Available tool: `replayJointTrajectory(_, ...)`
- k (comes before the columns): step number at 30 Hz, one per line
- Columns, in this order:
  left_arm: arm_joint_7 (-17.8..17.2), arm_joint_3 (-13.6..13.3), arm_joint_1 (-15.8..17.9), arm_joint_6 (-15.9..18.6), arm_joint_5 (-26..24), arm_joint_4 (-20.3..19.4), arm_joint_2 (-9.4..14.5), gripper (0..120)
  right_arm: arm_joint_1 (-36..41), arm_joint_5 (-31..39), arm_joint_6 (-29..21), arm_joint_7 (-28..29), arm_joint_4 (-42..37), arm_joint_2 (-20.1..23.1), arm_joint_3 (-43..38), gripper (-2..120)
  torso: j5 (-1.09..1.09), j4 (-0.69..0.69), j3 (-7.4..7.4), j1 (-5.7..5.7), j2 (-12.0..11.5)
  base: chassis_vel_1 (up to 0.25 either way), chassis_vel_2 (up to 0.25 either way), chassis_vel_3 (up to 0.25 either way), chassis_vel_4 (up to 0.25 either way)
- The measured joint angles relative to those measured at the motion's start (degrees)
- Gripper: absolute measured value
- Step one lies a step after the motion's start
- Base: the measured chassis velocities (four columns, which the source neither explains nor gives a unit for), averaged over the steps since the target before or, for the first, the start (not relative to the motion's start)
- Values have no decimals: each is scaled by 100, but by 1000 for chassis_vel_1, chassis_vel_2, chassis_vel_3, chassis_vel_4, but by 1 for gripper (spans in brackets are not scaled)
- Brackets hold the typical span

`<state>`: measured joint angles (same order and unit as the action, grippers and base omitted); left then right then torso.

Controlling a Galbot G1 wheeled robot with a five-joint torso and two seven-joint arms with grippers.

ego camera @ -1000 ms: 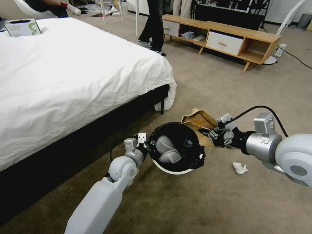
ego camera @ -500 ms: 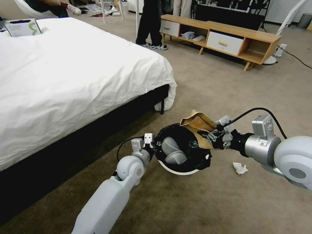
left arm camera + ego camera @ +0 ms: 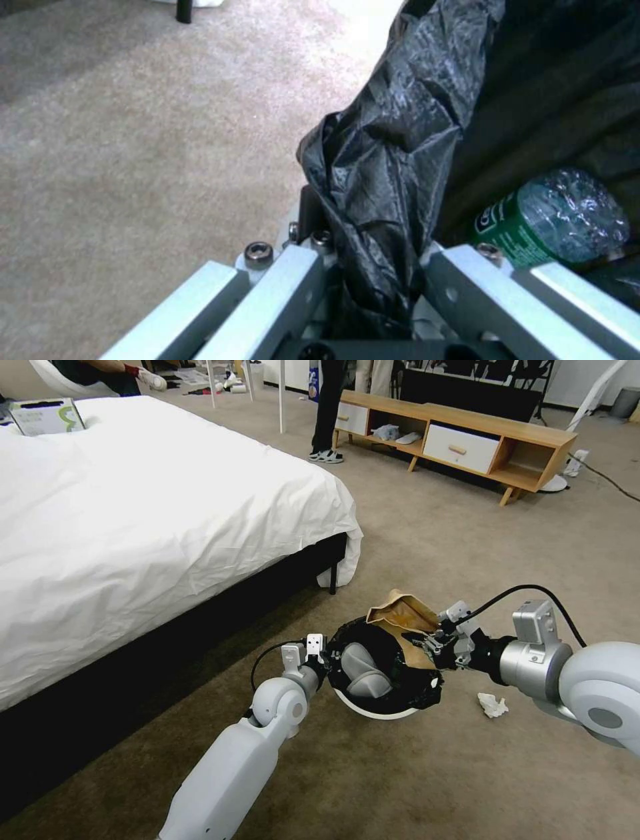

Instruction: Pick up the trash bin and place the garbage on the floor into it.

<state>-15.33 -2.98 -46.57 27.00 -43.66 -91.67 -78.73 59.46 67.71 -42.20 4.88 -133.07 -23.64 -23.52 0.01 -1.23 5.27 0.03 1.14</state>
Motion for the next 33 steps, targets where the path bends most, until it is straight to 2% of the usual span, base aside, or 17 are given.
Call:
replayJointTrajectory(9, -31, -107, 181, -4, -24, 113, -149, 2, 24, 0, 4, -16, 3, 3, -37, 0, 0, -1, 0, 0, 0, 0, 0, 0, 0)
replayJointTrajectory(20, -43, -105, 211, -9, -48, 119, -166, 2, 39, -61, 6, -37, 24, -28, -12, 0, 0, 0, 0, 0, 0, 0, 0, 0, 0)
replayJointTrajectory(25, -44, -105, 215, -12, -53, 122, -192, 2, 9, -101, 12, -40, 58, -37, 10, 18, 0, 0, 0, 0, 0, 0, 0, 0, 0)
replayJointTrajectory(26, -44, -105, 215, -12, -53, 122, -192, 2, 9, -101, 12, -40, 58, -37, 10, 18, 0, 0, 0, 0, 0, 0, 0, 0, 0)
replayJointTrajectory(30, -39, -104, 223, -18, -52, 151, -206, 2, 3, -101, 24, -48, 69, -29, 6, 40, 0, 0, 0, 0, 0, 0, 0, 0, 0)
replayJointTrajectory(31, -39, -104, 223, -18, -52, 151, -206, 2, 3, -101, 24, -48, 69, -29, 6, 40, 0, 0, 0, 0, 0, 0, 0, 0, 0)
replayJointTrajectory(33, -35, -101, 230, -21, -52, 161, -208, 2, 2, -101, 31, -50, 76, -30, 5, 48, 0, 0, 0, 0, 0, 0, 0, 0, 0)
